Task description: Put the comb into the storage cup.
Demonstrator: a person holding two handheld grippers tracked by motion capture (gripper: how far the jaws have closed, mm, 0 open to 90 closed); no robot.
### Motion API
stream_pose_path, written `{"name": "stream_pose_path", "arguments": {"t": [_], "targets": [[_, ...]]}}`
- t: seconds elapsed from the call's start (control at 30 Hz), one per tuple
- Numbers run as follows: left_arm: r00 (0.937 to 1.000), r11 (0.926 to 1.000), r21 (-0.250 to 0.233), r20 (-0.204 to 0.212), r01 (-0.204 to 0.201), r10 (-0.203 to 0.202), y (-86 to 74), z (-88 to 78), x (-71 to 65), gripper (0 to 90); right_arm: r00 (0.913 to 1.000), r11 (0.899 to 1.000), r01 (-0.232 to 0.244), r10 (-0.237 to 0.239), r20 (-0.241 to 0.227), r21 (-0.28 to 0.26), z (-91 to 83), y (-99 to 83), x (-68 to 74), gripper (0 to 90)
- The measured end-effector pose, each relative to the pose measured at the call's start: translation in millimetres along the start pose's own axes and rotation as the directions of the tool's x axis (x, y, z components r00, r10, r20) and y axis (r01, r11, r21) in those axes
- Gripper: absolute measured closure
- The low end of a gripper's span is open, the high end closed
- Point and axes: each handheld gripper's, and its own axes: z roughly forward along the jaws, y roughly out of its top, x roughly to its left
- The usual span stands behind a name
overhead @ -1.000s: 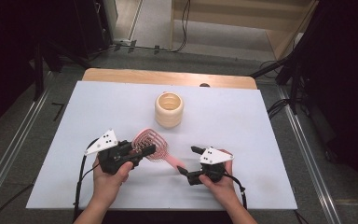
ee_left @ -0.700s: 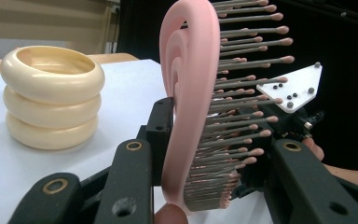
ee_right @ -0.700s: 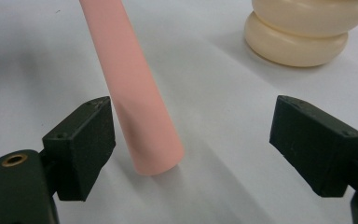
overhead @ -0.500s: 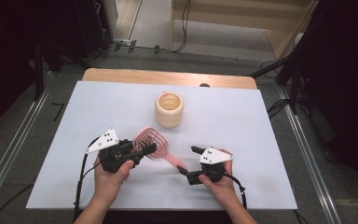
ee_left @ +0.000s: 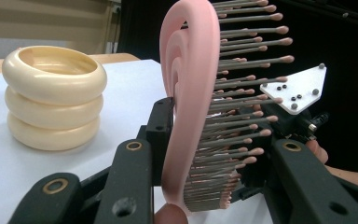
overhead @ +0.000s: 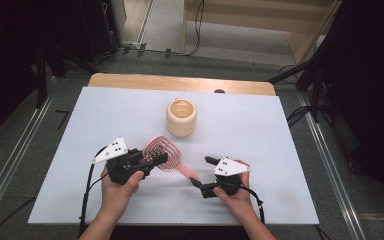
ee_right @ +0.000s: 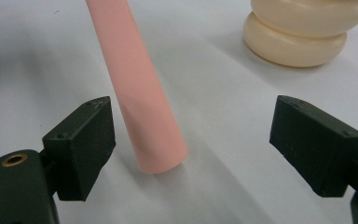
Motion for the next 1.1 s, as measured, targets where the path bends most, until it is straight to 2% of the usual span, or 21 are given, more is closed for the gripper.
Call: {"name": "stream_pose_path", "arguments": {"t": [0.53, 1.1], "targets": [[0.9998, 0.9998, -0.001, 0.001, -0.022, 0.022, 7.5, 3.4, 1.3, 64.4, 1.0, 1.0, 0.0, 0.0, -0.003, -0.002, -0.3, 0.0, 0.1, 12.5], [0.9989, 0.9988, -0.016, -0.011, -0.046, 0.046, 23.2, 4.8, 5.4, 64.5, 1.0, 1.0, 0.004, -0.004, -0.005, -0.004, -0.8, 0.1, 0.0, 12.5]]}}
